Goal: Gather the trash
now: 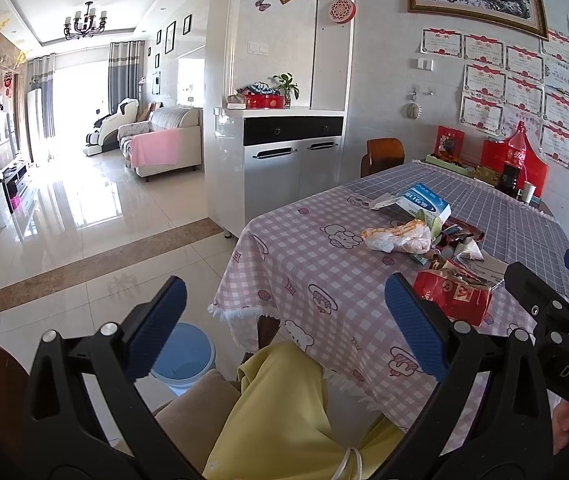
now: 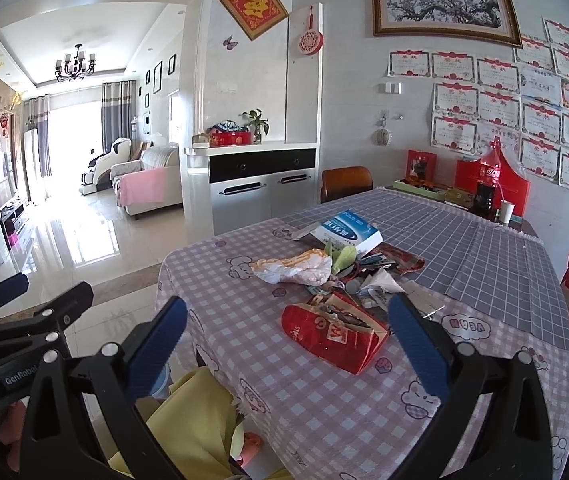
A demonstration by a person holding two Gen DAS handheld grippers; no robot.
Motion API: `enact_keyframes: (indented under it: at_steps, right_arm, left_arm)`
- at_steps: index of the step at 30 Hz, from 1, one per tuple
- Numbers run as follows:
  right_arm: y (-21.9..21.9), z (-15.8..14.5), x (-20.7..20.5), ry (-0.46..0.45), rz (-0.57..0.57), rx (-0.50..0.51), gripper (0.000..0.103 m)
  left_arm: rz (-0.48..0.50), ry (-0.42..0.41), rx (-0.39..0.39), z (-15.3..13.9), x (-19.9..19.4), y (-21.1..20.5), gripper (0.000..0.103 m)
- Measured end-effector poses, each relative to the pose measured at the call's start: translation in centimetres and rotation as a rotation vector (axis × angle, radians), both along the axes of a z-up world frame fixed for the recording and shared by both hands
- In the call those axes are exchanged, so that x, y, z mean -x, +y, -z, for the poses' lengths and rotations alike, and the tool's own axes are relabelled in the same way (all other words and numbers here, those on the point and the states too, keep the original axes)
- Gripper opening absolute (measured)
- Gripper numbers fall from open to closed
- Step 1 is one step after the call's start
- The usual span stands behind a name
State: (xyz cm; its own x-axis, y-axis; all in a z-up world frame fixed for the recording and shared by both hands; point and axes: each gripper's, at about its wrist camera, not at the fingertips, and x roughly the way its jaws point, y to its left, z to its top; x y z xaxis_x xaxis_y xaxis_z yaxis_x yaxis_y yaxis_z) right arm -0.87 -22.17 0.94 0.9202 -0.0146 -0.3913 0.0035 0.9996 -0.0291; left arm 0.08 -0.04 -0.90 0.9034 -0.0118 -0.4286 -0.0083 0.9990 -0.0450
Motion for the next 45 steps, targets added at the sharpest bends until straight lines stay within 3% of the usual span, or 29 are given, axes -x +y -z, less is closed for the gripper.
enact_keyframes:
  at_steps: [24, 35, 45]
  right_arm:
    - [0.0, 0.8, -0.9, 0.026, 0.007, -0.004, 0.099]
    - [-2.5, 2.9, -4.5, 0.127, 0.125, -0.042, 0.099]
    - [-6.1, 7.1, -9.9, 0.273, 0.271, -0.094, 0.099]
  left_arm:
    - [0.010, 0.021, -0.012, 0.2, -0.4, 0.0, 0.097]
    - [0.122, 0.132, -0.037, 1.3, -5.3, -1.5, 0.097]
    - [0.242, 0.261, -0.042, 3.6, -11.3, -3.9, 0.097]
